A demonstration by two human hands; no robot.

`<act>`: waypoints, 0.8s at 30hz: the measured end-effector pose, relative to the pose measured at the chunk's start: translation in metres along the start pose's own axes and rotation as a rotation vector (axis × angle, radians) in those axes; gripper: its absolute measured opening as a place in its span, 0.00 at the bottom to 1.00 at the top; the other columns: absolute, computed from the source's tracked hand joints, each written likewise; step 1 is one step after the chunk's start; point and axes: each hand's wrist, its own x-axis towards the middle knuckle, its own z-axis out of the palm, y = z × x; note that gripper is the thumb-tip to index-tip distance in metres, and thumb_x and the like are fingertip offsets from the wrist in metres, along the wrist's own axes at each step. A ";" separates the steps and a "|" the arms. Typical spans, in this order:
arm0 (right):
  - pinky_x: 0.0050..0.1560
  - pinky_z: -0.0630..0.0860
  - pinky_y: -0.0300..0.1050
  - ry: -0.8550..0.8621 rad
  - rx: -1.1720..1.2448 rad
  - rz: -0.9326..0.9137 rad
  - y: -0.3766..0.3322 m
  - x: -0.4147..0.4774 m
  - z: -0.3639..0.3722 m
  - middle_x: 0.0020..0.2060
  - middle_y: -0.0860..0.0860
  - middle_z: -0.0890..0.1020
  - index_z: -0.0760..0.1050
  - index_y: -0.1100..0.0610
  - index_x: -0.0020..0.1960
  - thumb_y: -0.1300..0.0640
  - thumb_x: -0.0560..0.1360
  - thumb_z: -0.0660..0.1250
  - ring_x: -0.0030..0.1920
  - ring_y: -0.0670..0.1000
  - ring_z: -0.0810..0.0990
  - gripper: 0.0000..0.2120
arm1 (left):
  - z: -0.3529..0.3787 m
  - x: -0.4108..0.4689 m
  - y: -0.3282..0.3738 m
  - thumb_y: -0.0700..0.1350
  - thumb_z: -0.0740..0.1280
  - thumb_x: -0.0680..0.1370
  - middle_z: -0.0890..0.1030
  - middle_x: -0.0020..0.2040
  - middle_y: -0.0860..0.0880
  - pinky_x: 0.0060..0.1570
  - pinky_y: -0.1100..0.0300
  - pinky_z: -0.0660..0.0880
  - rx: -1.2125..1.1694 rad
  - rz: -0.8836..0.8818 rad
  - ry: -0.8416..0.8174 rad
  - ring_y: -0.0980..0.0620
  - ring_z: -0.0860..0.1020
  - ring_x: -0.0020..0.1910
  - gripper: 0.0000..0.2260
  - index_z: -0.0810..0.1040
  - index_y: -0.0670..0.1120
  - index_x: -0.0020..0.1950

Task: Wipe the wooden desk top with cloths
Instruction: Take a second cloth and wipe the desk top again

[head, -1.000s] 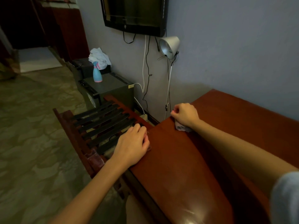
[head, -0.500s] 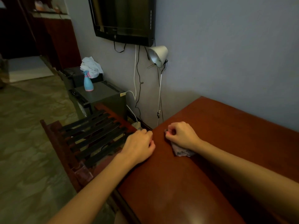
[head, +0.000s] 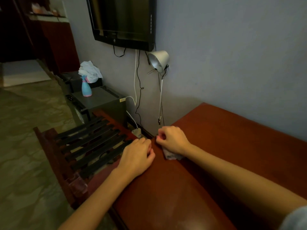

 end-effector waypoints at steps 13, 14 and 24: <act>0.35 0.62 0.42 0.055 0.018 0.289 0.098 0.036 -0.010 0.31 0.50 0.74 0.66 0.52 0.32 0.53 0.75 0.64 0.32 0.52 0.71 0.14 | 0.034 0.056 0.015 0.50 0.57 0.80 0.73 0.40 0.54 0.39 0.60 0.72 -0.066 -0.074 0.063 0.55 0.72 0.40 0.08 0.66 0.51 0.40; 0.35 0.63 0.42 0.064 -0.003 0.317 0.103 0.046 -0.009 0.31 0.51 0.74 0.68 0.53 0.33 0.53 0.75 0.64 0.33 0.53 0.71 0.13 | 0.036 0.057 0.014 0.50 0.57 0.80 0.73 0.40 0.54 0.40 0.60 0.73 -0.074 -0.074 0.073 0.55 0.72 0.39 0.08 0.66 0.51 0.41; 0.38 0.69 0.44 -0.001 -0.064 0.072 0.054 0.045 0.003 0.35 0.51 0.76 0.70 0.54 0.36 0.52 0.74 0.62 0.35 0.52 0.73 0.10 | 0.036 0.054 0.014 0.49 0.58 0.79 0.72 0.39 0.53 0.36 0.60 0.66 -0.066 -0.055 0.114 0.54 0.71 0.39 0.09 0.65 0.50 0.39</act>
